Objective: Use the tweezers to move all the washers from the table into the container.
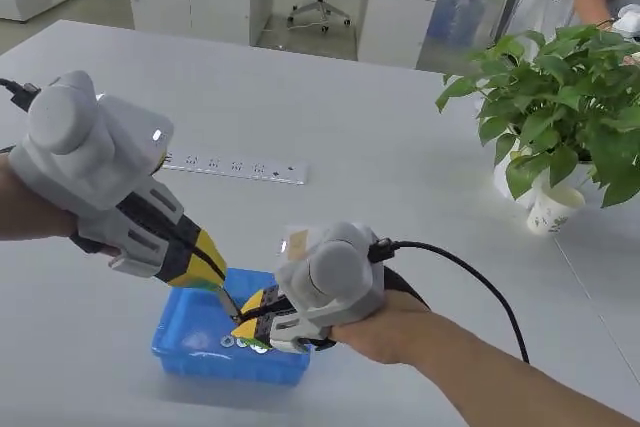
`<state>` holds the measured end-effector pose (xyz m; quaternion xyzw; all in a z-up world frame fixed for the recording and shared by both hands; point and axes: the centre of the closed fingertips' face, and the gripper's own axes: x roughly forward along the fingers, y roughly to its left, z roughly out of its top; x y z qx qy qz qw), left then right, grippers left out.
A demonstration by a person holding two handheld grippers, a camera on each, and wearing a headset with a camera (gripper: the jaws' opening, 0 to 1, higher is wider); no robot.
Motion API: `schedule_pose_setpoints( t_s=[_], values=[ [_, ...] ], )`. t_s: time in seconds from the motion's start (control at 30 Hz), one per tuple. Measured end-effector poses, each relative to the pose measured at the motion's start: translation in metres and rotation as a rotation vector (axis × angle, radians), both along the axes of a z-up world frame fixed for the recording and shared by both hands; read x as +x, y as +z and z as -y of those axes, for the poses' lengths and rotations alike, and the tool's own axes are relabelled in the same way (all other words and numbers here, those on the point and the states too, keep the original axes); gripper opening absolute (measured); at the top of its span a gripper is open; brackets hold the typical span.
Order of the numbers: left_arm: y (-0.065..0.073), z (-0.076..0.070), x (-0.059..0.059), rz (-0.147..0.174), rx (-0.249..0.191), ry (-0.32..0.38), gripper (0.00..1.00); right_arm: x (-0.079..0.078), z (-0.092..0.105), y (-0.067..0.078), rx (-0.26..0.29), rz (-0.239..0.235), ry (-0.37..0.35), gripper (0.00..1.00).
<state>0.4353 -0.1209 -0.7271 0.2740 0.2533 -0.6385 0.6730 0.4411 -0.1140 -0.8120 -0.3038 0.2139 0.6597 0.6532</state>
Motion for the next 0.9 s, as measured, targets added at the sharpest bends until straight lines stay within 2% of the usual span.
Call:
schedule_pose_setpoints(
  t_s=[0.23, 0.33, 0.7, 0.9],
  values=[
    [-0.006, -0.003, -0.013, -0.004, 0.018, -0.009, 0.03, -0.014, 0.011, 0.001, -0.027, 0.006, 0.007, 0.04],
    [-0.014, -0.005, -0.020, -0.002, 0.035, -0.009, 0.03, -0.018, 0.014, -0.001, -0.039, 0.011, 0.012, 0.04],
    [-0.026, -0.009, -0.038, -0.017, 0.036, -0.009, 0.03, -0.038, 0.017, -0.009, -0.072, 0.006, 0.043, 0.04],
    [-0.036, -0.009, -0.047, -0.019, 0.066, -0.022, 0.04, -0.046, 0.021, -0.014, -0.097, 0.011, 0.056, 0.04]
  ],
)
